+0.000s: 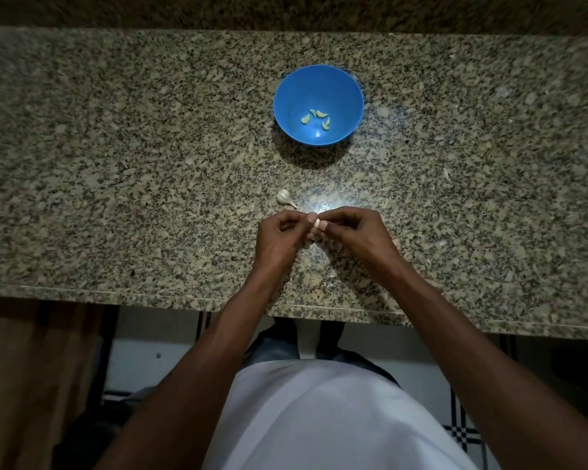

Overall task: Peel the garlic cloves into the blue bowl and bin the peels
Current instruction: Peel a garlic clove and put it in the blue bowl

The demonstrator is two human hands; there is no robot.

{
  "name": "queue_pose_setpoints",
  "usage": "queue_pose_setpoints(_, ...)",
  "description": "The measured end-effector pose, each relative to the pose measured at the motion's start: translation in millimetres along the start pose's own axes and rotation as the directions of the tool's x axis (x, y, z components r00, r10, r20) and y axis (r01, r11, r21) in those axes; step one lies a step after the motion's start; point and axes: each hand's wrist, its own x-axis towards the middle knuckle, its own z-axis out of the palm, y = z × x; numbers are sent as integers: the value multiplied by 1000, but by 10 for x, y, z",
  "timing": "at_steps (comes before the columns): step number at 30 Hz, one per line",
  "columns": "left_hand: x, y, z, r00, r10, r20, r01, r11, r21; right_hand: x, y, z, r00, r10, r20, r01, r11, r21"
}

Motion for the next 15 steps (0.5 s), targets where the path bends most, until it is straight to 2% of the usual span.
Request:
queue_pose_setpoints(5, 19, -33, 30, 999, -13, -41, 14, 1000, 24, -49, 27, 68, 998, 69, -8, -66, 973, 221)
queue_pose_setpoints(7, 22, -47, 48, 999, -35, -18, 36, 999, 26, -31, 56, 98, 996, 61, -58, -49, 981, 187)
queue_pose_setpoints(10, 18, -31, 70, 994, -108, 18, 109, 991, -73, 14, 85, 127, 990, -30, -139, 37, 998, 50)
queue_pose_setpoints(15, 51, 36, 8, 971, -226, 74, 236, 951, -198, 44, 92, 118, 986, -94, -137, 94, 996, -7)
